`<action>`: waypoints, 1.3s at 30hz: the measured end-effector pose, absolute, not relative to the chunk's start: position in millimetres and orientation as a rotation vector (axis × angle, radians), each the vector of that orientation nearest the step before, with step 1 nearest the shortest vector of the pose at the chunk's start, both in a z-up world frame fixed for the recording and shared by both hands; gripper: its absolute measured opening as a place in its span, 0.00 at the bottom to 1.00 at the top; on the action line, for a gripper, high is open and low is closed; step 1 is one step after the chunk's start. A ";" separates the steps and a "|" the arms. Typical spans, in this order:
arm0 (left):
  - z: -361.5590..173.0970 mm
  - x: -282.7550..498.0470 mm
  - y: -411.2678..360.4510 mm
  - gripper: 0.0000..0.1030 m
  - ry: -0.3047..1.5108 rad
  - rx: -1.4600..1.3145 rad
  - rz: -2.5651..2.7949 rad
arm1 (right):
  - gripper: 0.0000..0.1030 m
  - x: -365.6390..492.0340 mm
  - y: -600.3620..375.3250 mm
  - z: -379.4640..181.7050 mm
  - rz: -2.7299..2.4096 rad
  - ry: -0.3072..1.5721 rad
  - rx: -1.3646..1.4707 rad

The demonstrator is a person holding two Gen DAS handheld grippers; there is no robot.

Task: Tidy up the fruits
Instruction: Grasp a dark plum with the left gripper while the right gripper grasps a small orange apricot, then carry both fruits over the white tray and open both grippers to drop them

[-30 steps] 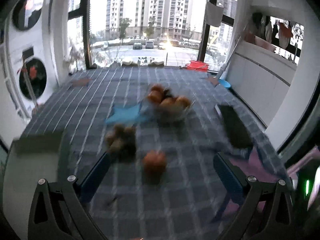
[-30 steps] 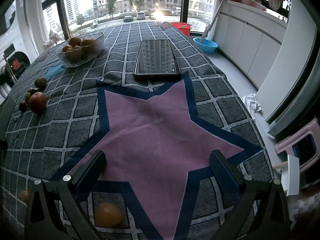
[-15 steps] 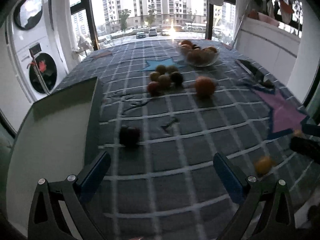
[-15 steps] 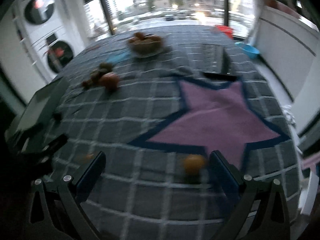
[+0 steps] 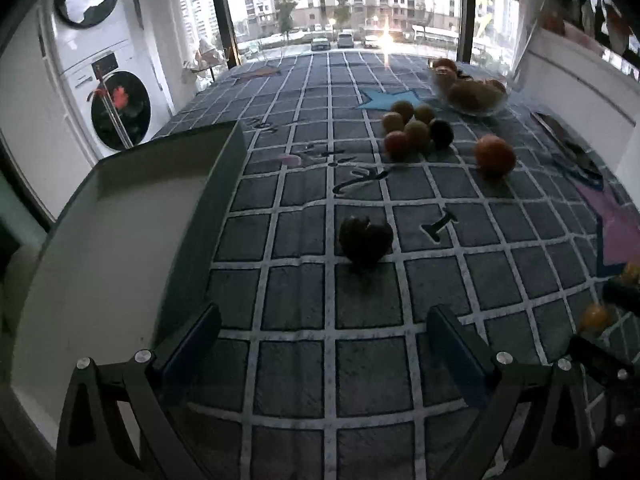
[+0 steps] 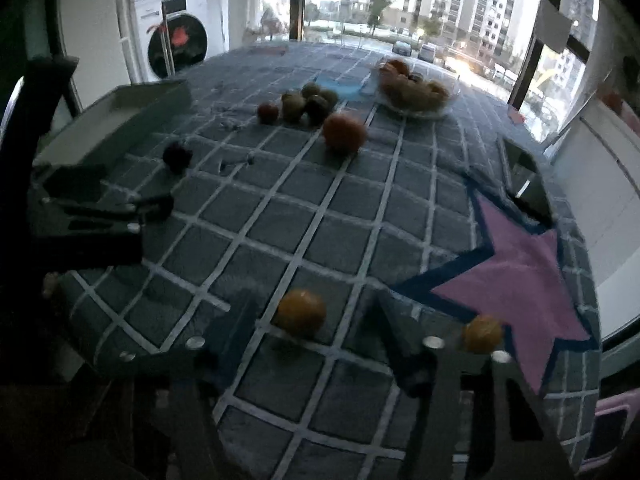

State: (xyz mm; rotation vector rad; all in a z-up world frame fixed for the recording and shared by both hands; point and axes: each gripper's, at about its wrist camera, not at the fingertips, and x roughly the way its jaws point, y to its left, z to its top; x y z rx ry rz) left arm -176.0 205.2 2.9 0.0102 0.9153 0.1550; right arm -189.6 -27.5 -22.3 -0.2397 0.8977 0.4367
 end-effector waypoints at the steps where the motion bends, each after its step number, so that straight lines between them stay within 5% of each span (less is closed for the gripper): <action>1: 3.3 -175.7 205.3 1.00 0.923 0.004 0.159 | 0.45 -187.5 -29.6 -23.3 0.436 0.911 -0.223; 3: 5.0 -172.7 205.4 1.00 0.957 -0.001 0.166 | 0.22 -184.1 -37.9 -22.2 0.421 0.923 -0.185; 11: 25.5 -157.4 191.8 1.00 0.905 0.036 0.189 | 0.22 -178.5 -73.7 -14.9 0.435 0.922 -0.025; 15: 13.9 -137.2 192.0 0.73 0.960 0.040 0.202 | 0.22 -179.0 -94.6 -7.0 0.423 0.902 0.032; 18: 12.2 -131.6 194.7 0.63 0.967 -0.004 0.199 | 0.22 -180.1 -110.5 -1.6 0.405 0.883 0.066; 21: 13.6 -129.6 189.2 0.30 0.962 -0.033 0.155 | 0.22 -181.2 -124.6 1.6 0.387 0.868 0.092; 39: 70.4 -185.3 249.8 0.30 0.790 -0.185 0.182 | 0.23 -190.9 -177.6 12.3 0.304 0.851 0.180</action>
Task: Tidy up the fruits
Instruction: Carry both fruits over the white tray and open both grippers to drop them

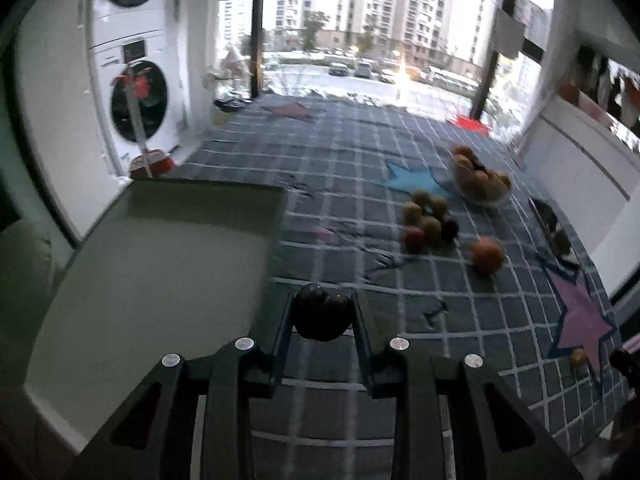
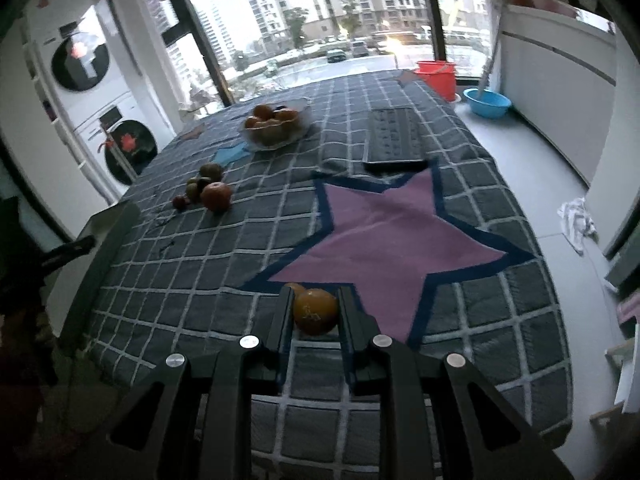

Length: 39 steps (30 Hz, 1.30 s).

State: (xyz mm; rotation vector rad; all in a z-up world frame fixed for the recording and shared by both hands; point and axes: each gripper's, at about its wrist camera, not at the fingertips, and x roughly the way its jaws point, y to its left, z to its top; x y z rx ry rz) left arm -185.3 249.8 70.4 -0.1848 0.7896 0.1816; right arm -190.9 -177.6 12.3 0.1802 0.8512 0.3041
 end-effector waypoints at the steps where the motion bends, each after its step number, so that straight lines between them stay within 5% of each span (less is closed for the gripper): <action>1: 72.8 -188.7 258.2 0.30 0.782 -0.194 0.196 | 0.23 -190.1 -178.6 13.0 0.300 0.855 0.181; 39: 31.2 -218.0 382.2 0.30 0.826 -0.250 0.512 | 0.24 -119.3 221.4 31.3 0.876 1.038 -0.109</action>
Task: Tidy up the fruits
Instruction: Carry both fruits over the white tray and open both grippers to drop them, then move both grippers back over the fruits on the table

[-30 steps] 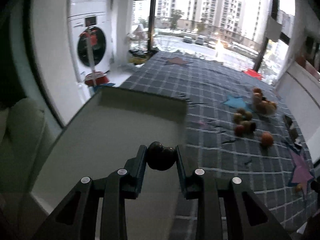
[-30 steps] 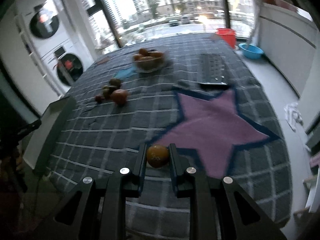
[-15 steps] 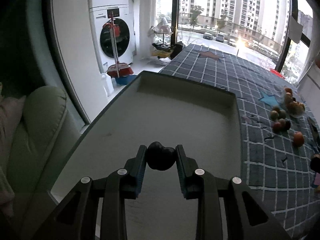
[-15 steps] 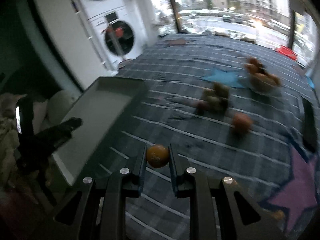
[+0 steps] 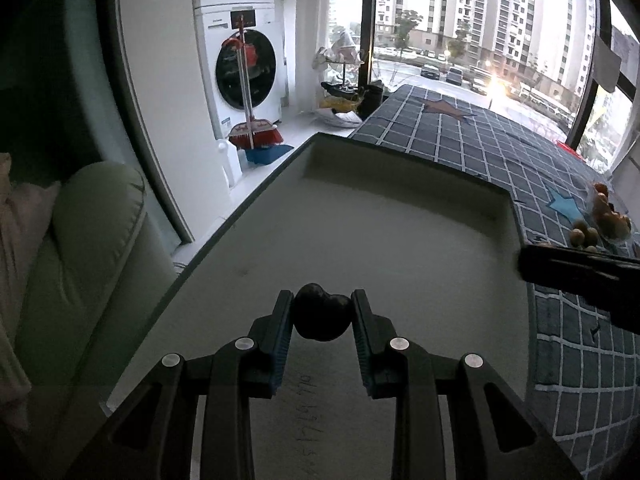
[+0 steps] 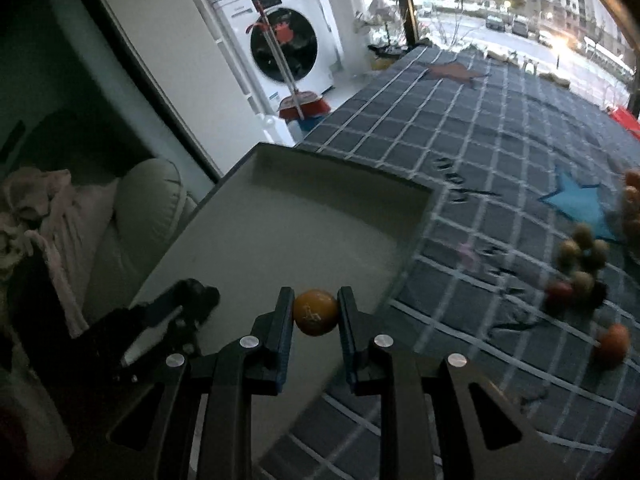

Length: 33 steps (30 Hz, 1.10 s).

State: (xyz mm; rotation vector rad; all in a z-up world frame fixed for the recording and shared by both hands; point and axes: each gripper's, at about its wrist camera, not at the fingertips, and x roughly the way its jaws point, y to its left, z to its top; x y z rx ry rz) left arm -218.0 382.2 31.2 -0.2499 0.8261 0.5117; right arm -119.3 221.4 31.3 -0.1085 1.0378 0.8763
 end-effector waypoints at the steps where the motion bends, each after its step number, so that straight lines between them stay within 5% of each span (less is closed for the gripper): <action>1: 29.7 -217.9 382.3 0.30 0.828 -0.252 0.512 | 0.31 -117.2 227.7 25.4 0.889 1.068 -0.108; 2: 28.6 -218.0 381.9 0.30 0.830 -0.248 0.518 | 0.39 -115.8 230.7 21.0 0.892 1.089 -0.109; 3: 27.2 -218.1 380.5 0.30 0.834 -0.239 0.528 | 0.59 -114.2 234.7 15.2 0.881 1.114 -0.115; 20: 22.8 -214.6 328.7 0.30 0.880 -0.166 0.456 | 0.62 -130.6 196.4 17.2 0.799 1.109 -0.285; 24: 28.4 -215.2 326.7 0.31 0.873 -0.181 0.457 | 0.90 -126.9 171.8 35.2 0.775 1.049 -0.218; 26: 34.0 -216.5 324.9 0.63 0.859 -0.177 0.465 | 0.99 -122.8 153.0 46.2 0.738 1.002 -0.177; 27: 39.5 -219.4 321.1 0.99 0.828 -0.167 0.482 | 1.00 -121.4 144.6 49.2 0.731 0.992 -0.153; 33: 67.8 -224.8 285.0 1.00 0.720 -0.103 0.406 | 1.00 -110.3 73.6 44.0 0.628 1.008 -0.001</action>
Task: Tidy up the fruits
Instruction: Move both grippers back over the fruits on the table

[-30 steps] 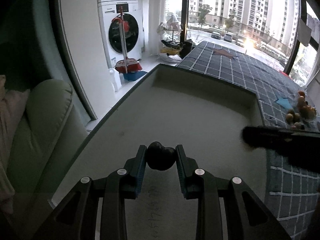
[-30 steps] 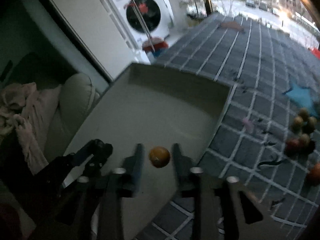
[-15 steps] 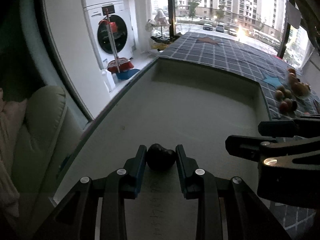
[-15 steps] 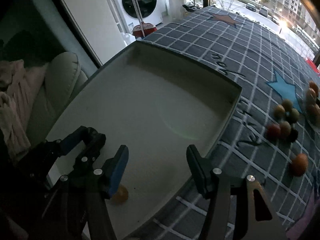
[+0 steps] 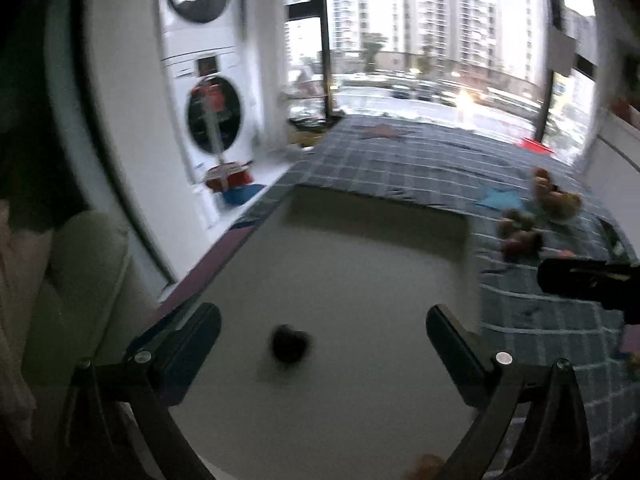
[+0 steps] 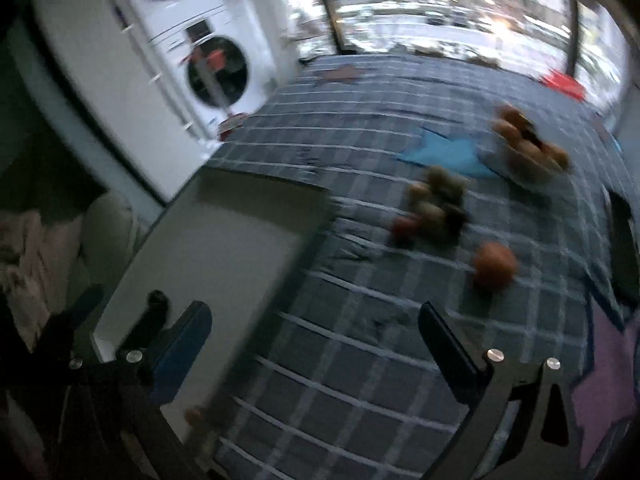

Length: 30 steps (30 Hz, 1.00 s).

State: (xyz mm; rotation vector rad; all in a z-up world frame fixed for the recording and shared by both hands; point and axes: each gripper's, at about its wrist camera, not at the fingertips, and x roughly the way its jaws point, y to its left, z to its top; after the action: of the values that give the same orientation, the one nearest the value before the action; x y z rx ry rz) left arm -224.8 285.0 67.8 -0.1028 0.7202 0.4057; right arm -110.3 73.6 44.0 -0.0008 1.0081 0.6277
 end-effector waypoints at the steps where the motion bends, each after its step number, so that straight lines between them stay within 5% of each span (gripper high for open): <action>1: 69.4 -224.3 277.5 1.00 0.719 -0.090 0.391 | 1.00 -112.7 60.9 42.5 0.605 1.007 0.018; 15: 37.9 -184.6 138.4 1.00 0.880 0.068 0.098 | 1.00 -149.5 -159.1 -9.6 0.157 1.023 0.195; 30: 2.3 -156.5 130.1 1.00 0.902 -0.058 0.077 | 1.00 -158.1 -143.1 -24.7 0.182 0.964 0.016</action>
State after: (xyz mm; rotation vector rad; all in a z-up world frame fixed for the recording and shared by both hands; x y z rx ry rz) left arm -156.5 130.1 2.3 -0.0581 0.9017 0.0766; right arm -158.1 -143.1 -24.7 0.0158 0.9638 0.1820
